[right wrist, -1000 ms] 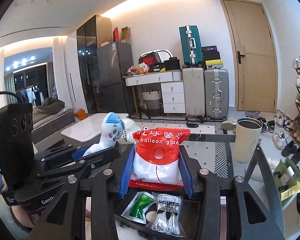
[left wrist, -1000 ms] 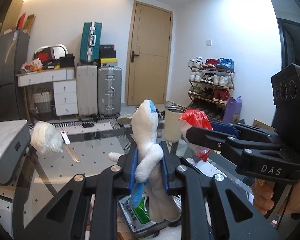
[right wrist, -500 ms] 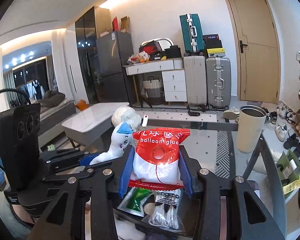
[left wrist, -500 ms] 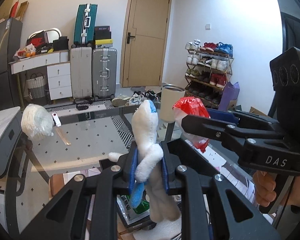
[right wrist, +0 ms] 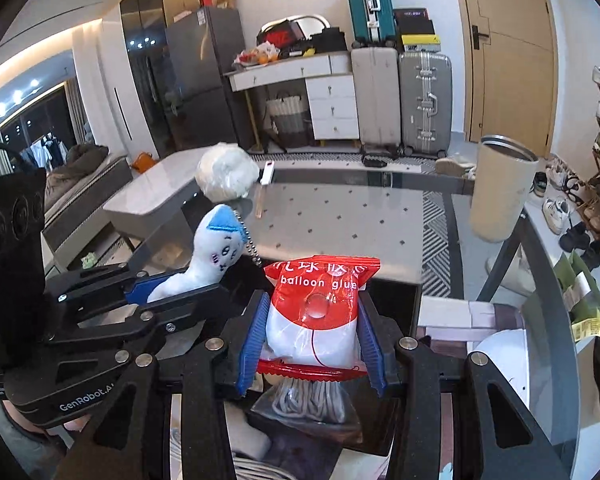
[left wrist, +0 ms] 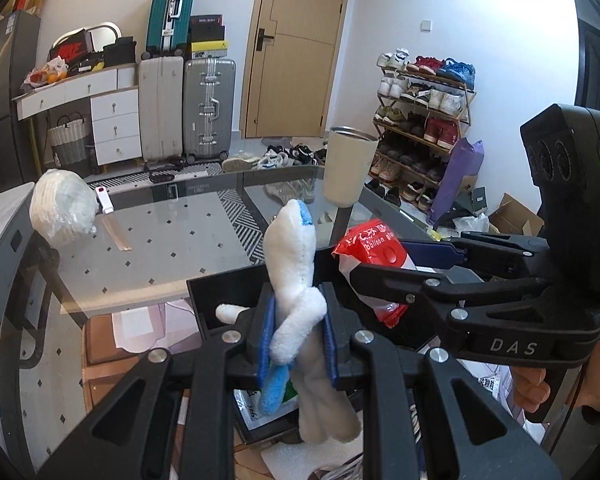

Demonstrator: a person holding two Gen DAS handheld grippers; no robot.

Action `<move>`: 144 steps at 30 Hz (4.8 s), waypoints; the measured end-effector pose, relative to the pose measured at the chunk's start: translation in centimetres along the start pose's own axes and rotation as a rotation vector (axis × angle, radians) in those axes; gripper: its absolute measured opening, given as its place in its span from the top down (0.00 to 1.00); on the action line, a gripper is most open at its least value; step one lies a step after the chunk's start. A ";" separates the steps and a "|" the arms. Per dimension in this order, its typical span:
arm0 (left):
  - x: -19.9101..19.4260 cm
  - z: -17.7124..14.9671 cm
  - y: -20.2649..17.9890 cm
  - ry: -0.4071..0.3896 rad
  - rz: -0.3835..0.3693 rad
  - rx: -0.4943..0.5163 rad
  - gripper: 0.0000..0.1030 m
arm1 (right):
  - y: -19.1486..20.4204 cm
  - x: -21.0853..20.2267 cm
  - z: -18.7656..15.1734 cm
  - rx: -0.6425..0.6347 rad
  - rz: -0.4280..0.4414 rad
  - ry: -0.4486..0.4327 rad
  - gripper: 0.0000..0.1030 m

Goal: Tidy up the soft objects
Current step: 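Carry the plush toy with the left gripper while the right carries the glue bag over the box, then lower both items into the black box and open both grippers, then withdraw both grippers from the box toward the remaining items, then grasp the bagged white rope with the left gripper while the right grasps the green medicine packet, then lift the rope bag with the left gripper while the right lifts the green packet toward the box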

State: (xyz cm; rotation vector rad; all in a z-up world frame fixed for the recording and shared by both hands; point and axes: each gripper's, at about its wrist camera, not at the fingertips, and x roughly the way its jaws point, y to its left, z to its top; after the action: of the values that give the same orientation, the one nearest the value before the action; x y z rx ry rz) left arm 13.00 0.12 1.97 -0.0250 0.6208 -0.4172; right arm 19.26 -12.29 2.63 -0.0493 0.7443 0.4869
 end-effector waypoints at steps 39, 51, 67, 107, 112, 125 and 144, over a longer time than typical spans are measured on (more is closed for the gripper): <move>-2.0 -0.6 -1.0 0.170 0.020 -0.003 0.53 | -0.5 -2.5 -2.0 -0.013 0.028 0.099 0.47; -3.7 -6.0 -4.4 0.370 -0.020 0.112 0.52 | -2.2 -5.5 -9.5 -0.028 0.031 0.276 0.47; -1.6 -10.0 -7.3 0.496 -0.085 -0.059 0.24 | -0.9 -3.1 -13.8 -0.102 -0.045 0.435 0.26; -4.5 -10.5 -8.4 0.399 -0.041 0.153 0.68 | 1.1 -4.6 -11.7 -0.171 -0.003 0.350 0.82; -6.5 -8.6 -7.0 0.338 -0.026 0.127 0.68 | 0.8 -5.3 -11.0 -0.153 -0.011 0.321 0.82; -4.2 -10.6 -0.3 0.429 0.201 0.037 0.63 | 0.5 -3.6 -12.4 -0.157 -0.037 0.373 0.76; -3.8 -11.1 -0.8 0.432 0.202 0.044 0.69 | 1.4 -3.7 -12.8 -0.204 -0.048 0.375 0.85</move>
State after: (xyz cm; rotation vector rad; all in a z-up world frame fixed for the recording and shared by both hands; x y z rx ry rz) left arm 3.61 2.00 -4.87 0.1734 1.0290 -0.2390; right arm 8.16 -15.30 -4.18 -0.3564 1.0557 0.5124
